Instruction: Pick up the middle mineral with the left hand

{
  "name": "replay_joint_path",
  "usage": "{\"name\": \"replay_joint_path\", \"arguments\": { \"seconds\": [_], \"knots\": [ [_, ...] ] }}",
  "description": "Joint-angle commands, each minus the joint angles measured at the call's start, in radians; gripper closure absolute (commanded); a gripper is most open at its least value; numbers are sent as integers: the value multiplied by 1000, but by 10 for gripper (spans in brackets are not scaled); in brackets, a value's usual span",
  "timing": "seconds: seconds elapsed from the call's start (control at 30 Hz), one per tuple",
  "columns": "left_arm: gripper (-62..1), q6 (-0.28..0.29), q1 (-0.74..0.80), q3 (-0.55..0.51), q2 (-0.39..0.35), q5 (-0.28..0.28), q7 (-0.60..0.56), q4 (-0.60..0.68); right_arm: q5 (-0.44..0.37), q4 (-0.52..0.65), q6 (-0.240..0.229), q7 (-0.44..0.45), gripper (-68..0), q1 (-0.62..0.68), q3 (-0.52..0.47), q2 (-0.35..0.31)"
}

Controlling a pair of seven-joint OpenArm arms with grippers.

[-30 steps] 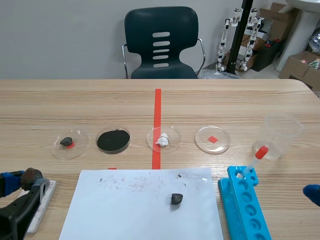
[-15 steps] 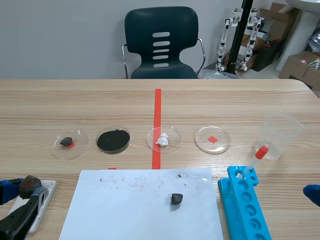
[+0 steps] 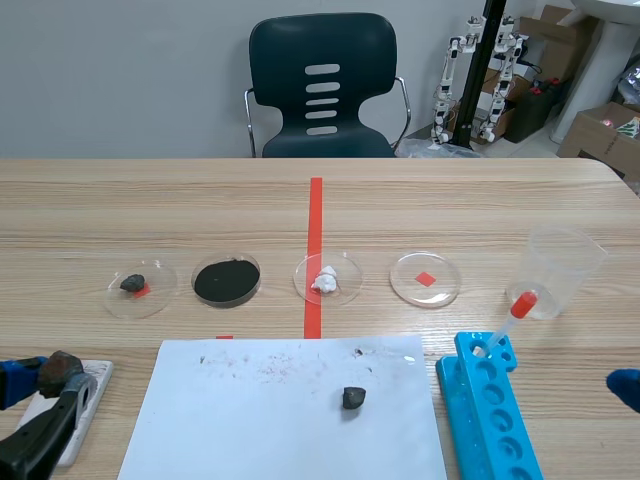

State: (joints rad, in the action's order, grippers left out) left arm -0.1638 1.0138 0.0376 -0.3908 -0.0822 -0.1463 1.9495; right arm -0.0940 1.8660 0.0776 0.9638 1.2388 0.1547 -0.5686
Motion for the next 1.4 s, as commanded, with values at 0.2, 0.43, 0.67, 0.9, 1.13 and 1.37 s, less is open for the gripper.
{"name": "replay_joint_path", "arguments": {
  "seconds": [0.2, 0.43, 0.67, 0.9, 1.13, 1.37],
  "knots": [
    [-102, -5, -6, -1, -4, -2, -14, 14, -3, 20, 0, 18, -679, -4, -3, -5],
    [-102, -5, -6, -1, -4, -2, -14, 14, -3, 20, 0, 18, -679, -4, -3, -5],
    [-102, -5, -6, -1, -4, -2, -15, 14, -3, 20, 0, 18, -679, -4, -3, -5],
    [-102, -5, -6, -1, -3, -2, -15, 14, -3, 20, 0, 18, -679, -4, -3, -5],
    [-102, -5, -6, -1, -3, -2, -16, 14, -3, 20, 0, 18, -679, -4, -3, -5],
    [-102, -5, -6, -1, -3, -2, -15, 14, -3, 20, 0, 18, -679, -4, -3, -5]
  ]
}}
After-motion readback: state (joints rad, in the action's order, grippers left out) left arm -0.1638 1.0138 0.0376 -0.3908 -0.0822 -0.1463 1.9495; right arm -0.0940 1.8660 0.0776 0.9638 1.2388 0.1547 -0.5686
